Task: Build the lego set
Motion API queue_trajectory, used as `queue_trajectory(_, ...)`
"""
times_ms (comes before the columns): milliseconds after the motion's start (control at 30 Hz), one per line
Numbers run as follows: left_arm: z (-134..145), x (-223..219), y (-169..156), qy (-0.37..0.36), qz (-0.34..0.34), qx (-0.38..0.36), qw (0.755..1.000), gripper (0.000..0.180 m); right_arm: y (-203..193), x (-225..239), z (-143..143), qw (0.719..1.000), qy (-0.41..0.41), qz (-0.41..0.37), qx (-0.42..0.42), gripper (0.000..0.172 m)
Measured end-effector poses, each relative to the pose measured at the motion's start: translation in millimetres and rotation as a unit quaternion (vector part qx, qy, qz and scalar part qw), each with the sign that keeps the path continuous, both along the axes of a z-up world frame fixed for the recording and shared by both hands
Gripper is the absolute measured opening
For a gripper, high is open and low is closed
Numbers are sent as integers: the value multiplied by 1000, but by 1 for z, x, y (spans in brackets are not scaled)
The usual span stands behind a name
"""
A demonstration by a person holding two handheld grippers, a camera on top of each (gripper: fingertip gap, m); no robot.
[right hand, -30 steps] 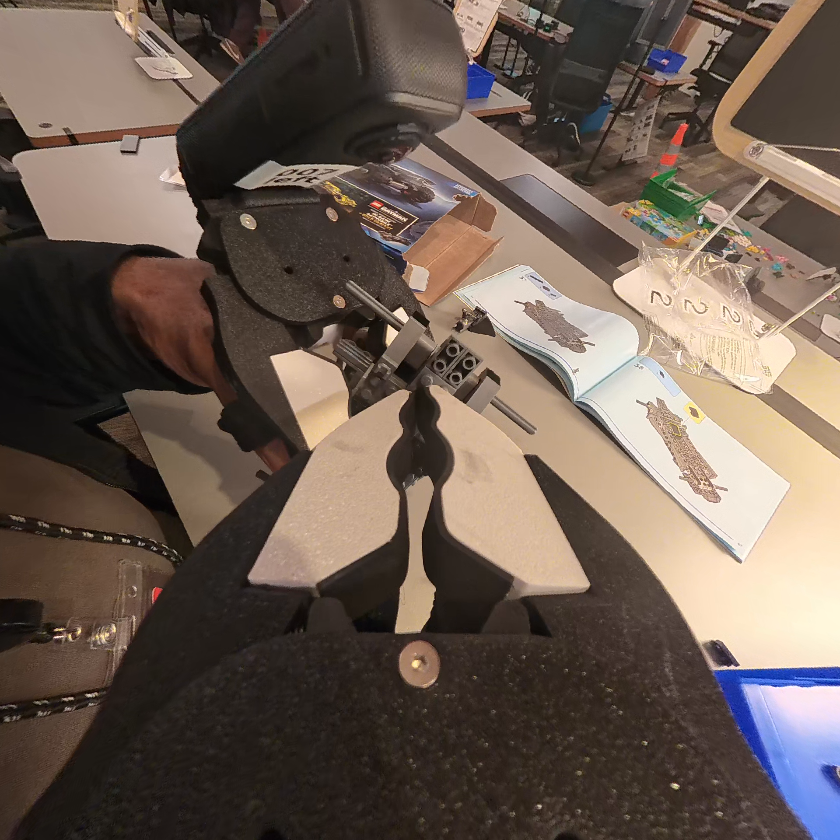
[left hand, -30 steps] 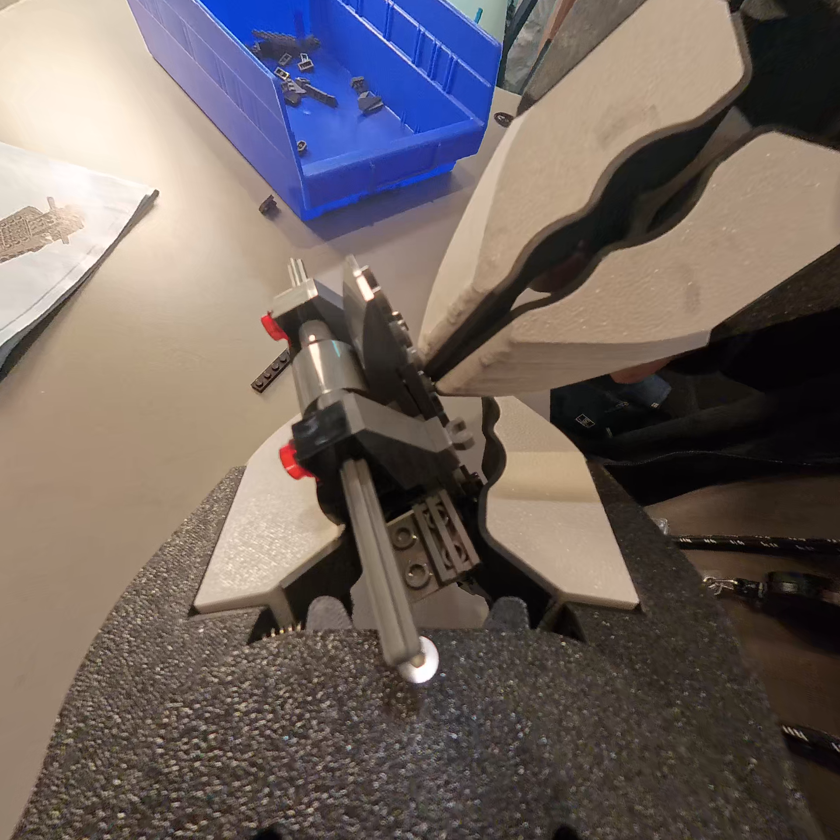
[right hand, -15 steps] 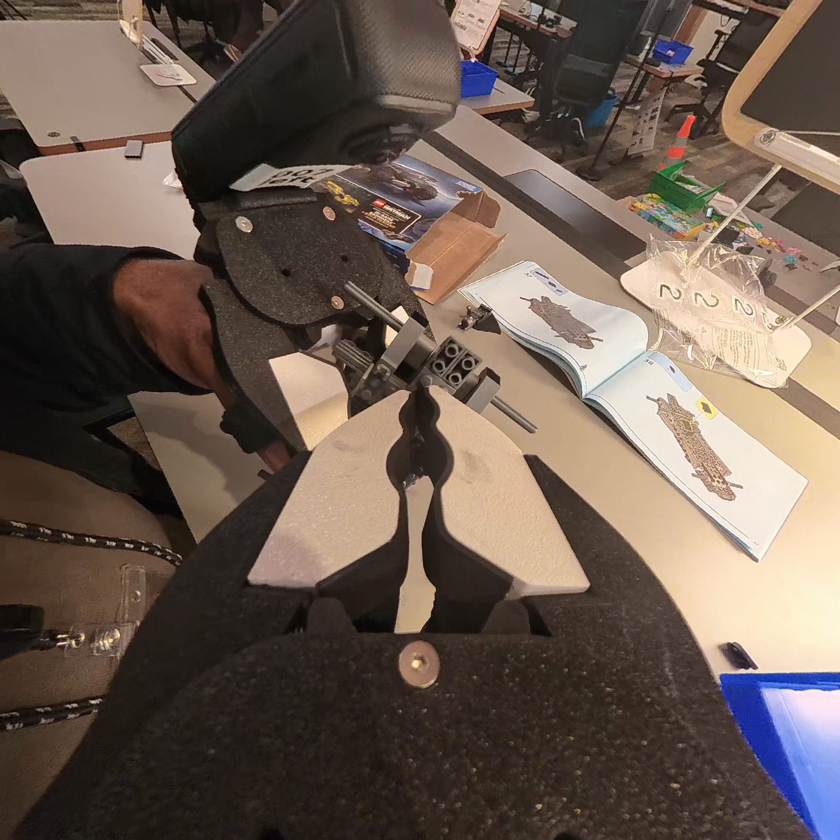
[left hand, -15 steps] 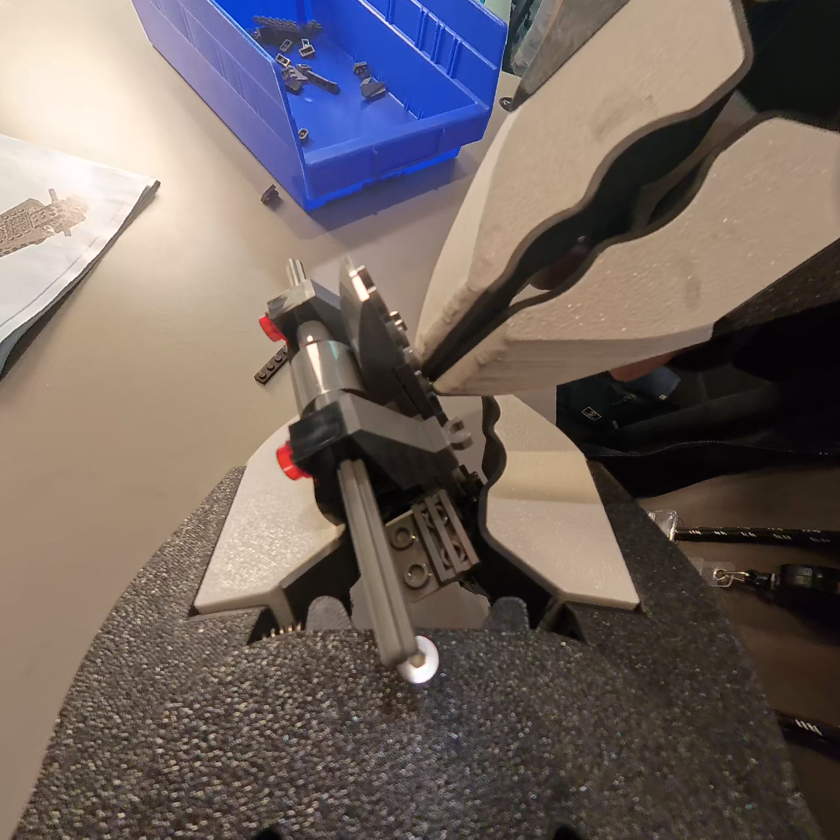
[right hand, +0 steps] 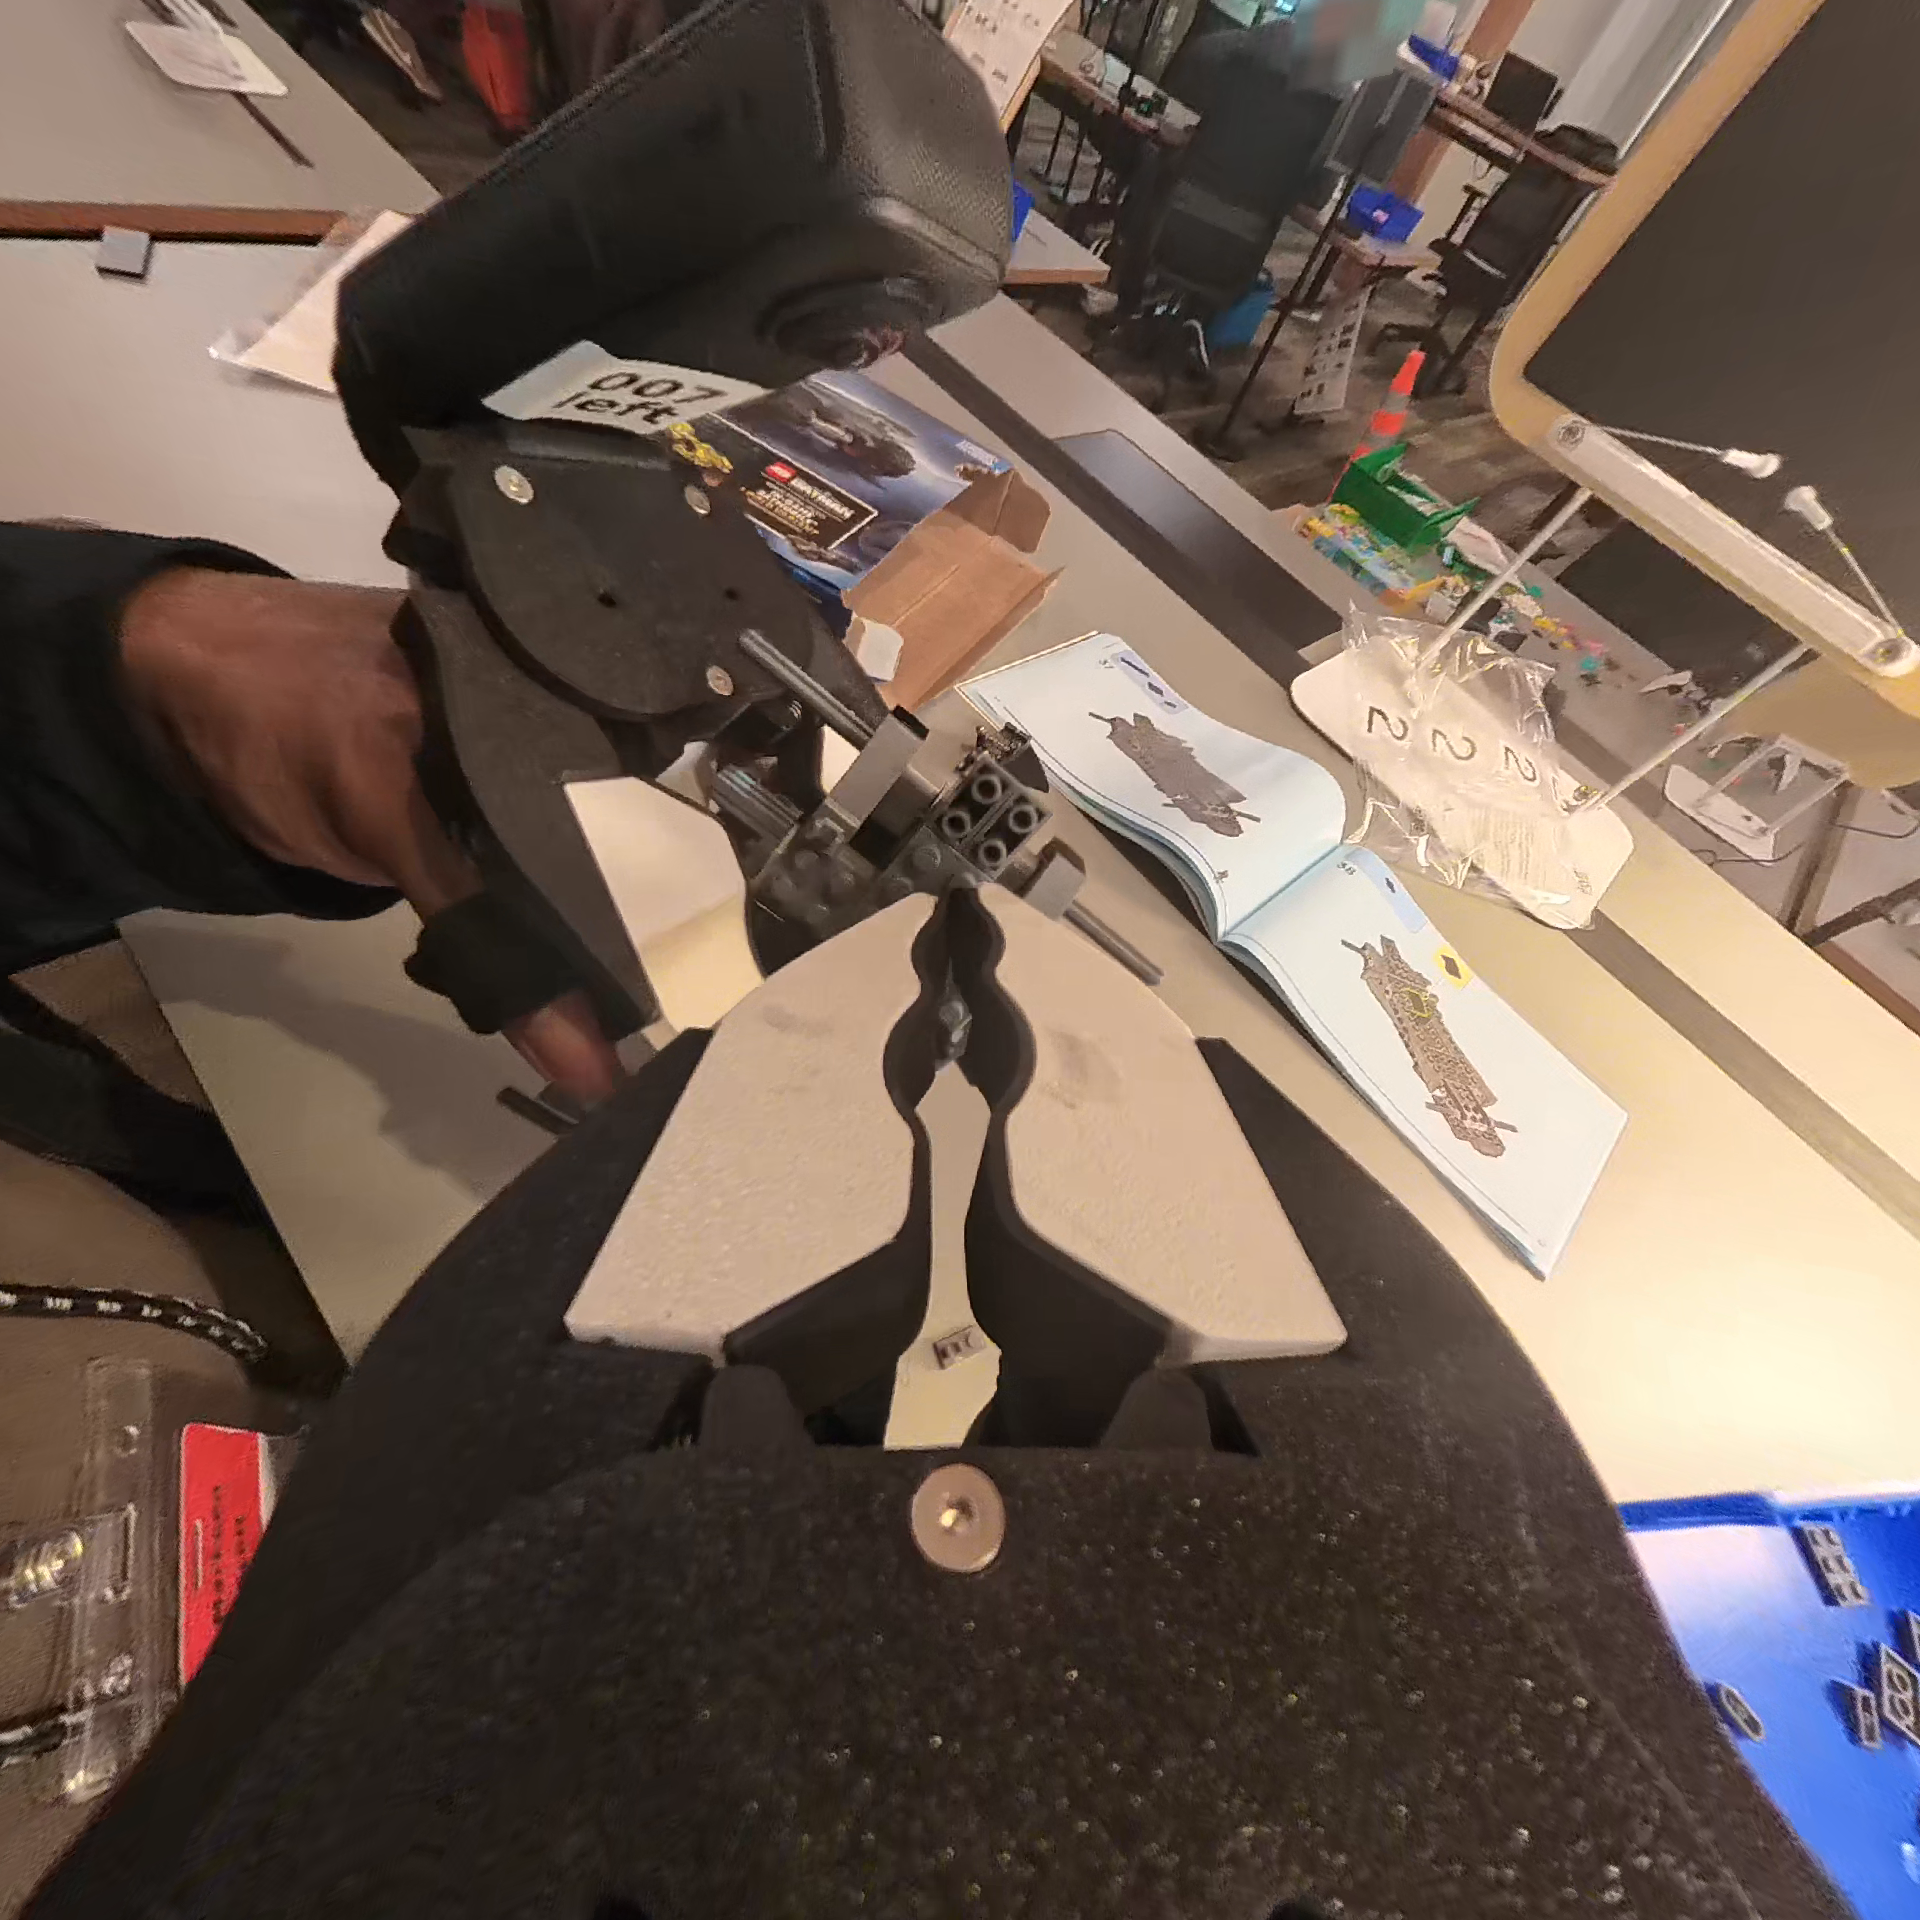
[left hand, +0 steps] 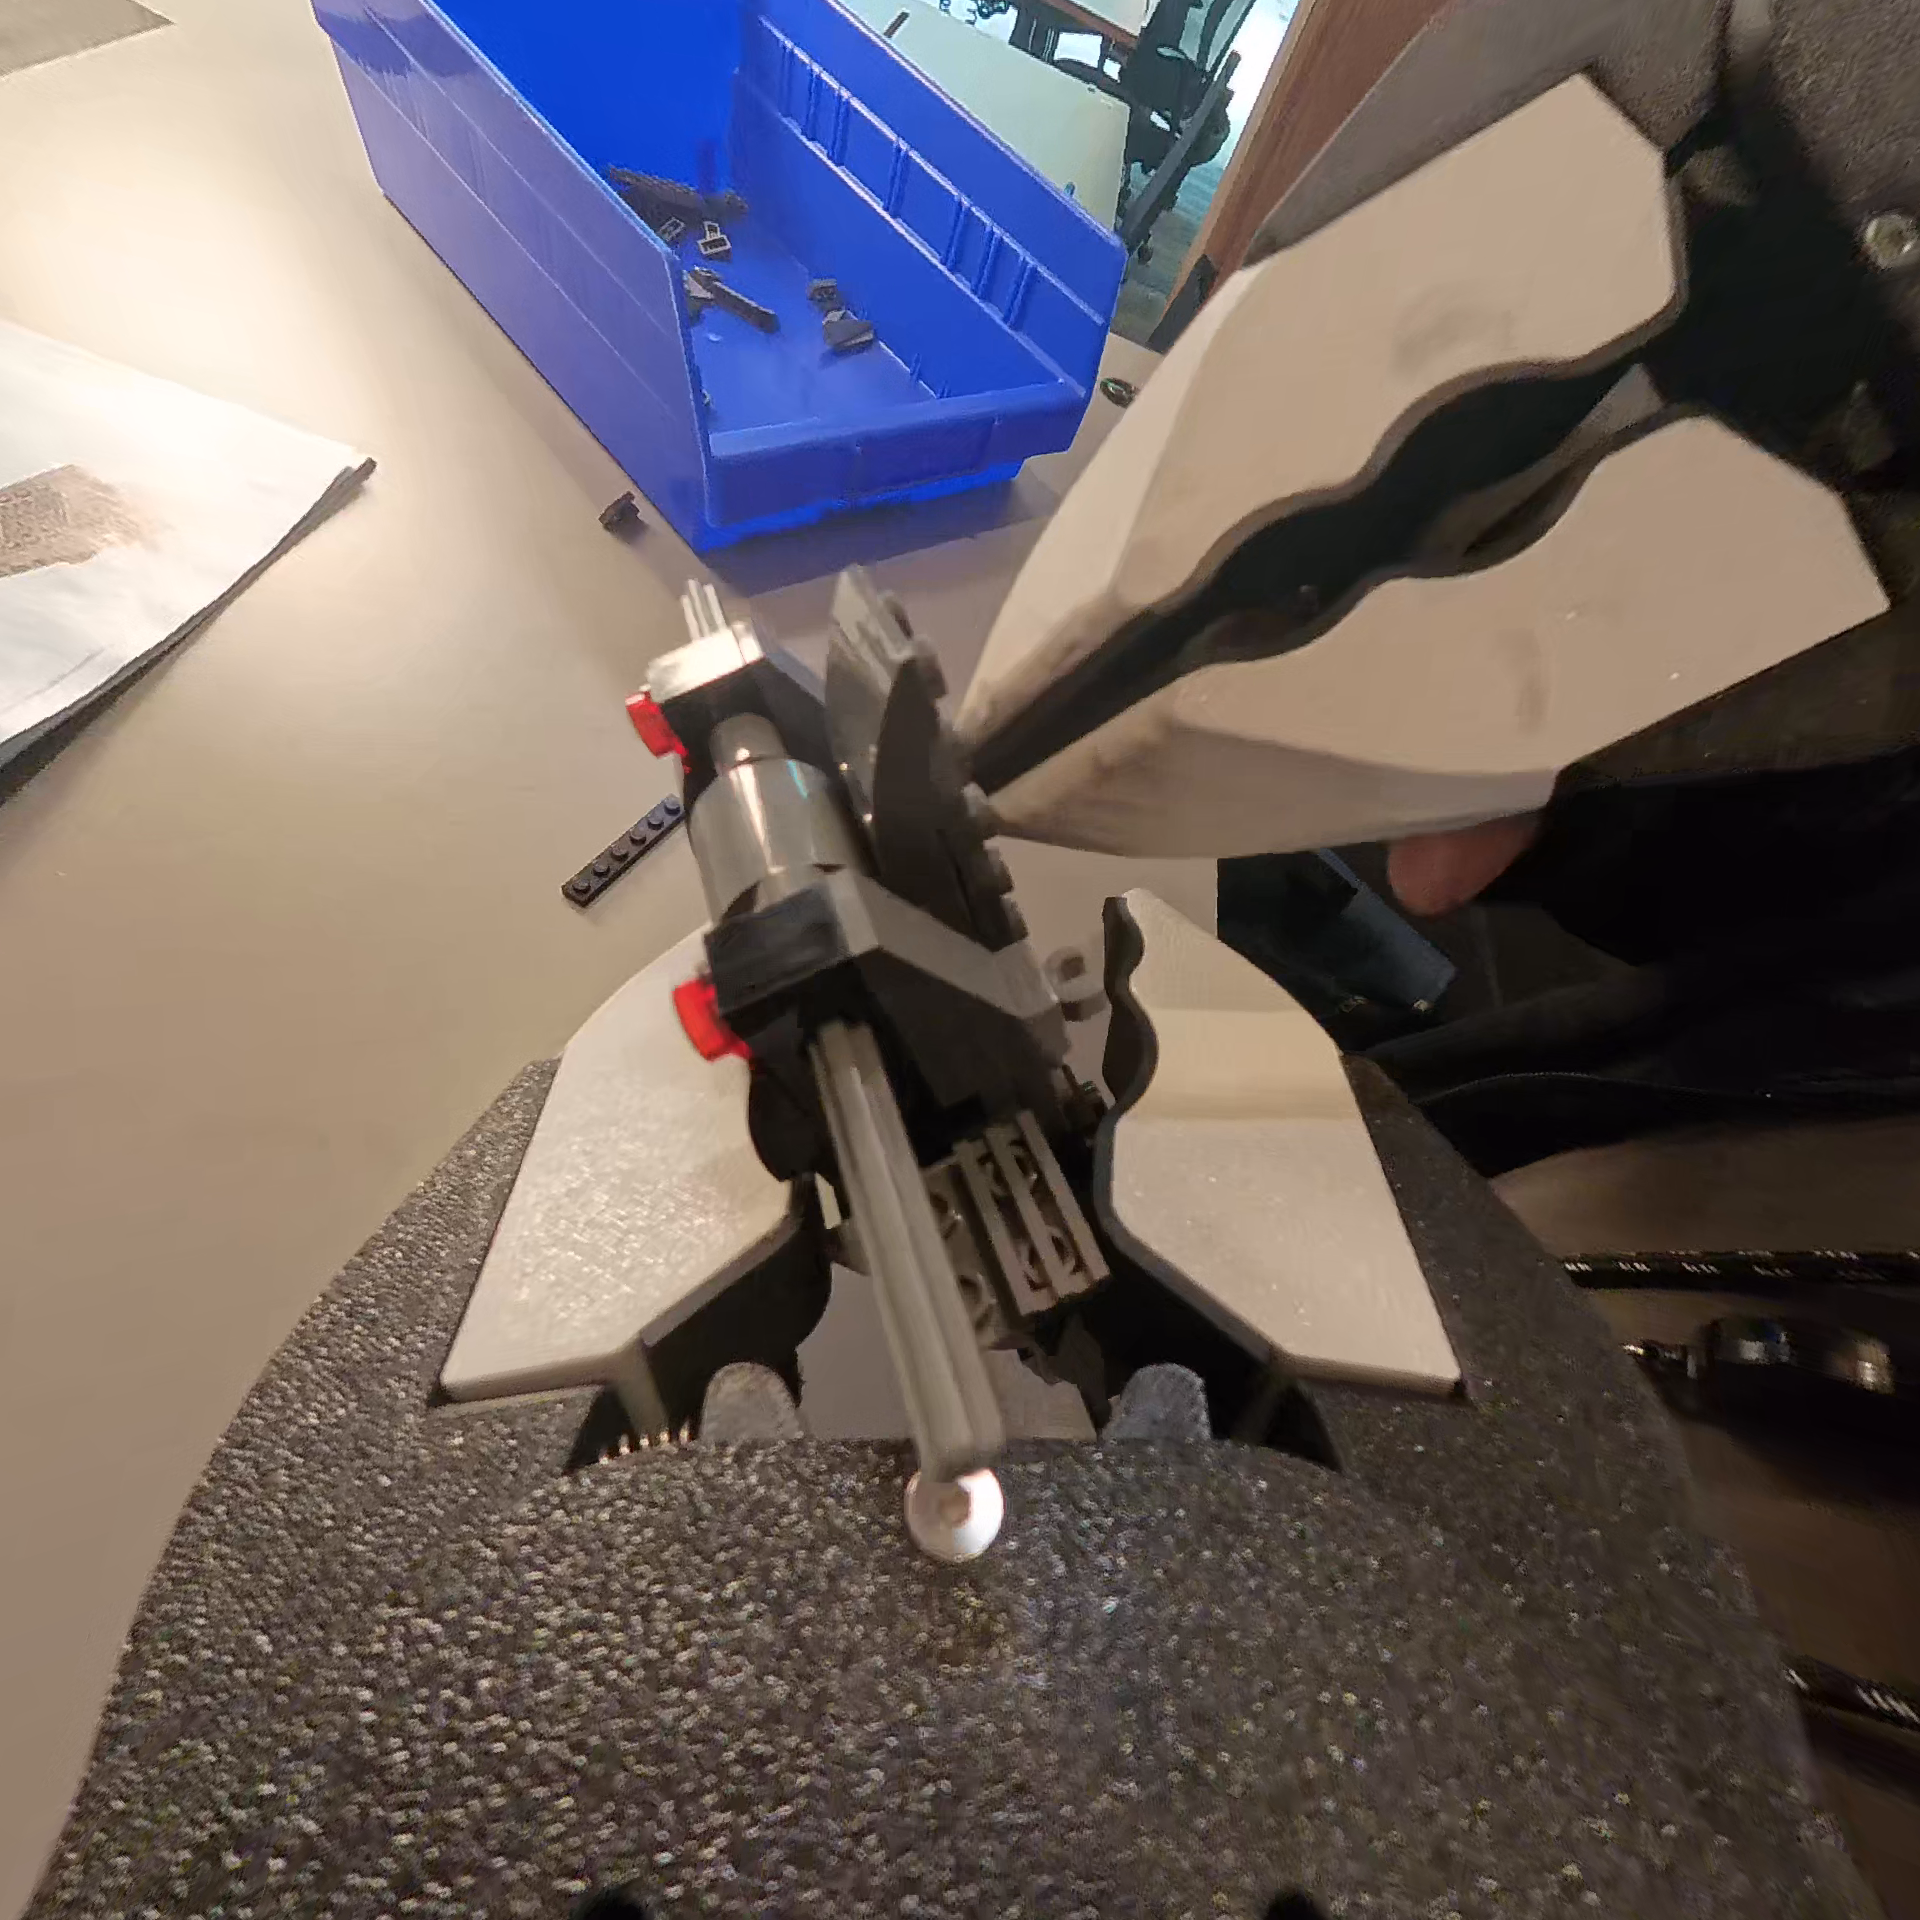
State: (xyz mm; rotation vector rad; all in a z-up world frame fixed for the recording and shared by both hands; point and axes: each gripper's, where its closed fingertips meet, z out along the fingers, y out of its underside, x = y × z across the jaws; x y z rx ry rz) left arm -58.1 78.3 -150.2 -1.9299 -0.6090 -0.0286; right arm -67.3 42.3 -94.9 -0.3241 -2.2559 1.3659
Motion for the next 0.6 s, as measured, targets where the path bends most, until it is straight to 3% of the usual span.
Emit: queue_trajectory(600, -6, -3, -6, 27, 11, -39, 999, 55, -7, 3, -4, 1000, -22, -1, -11, 0)
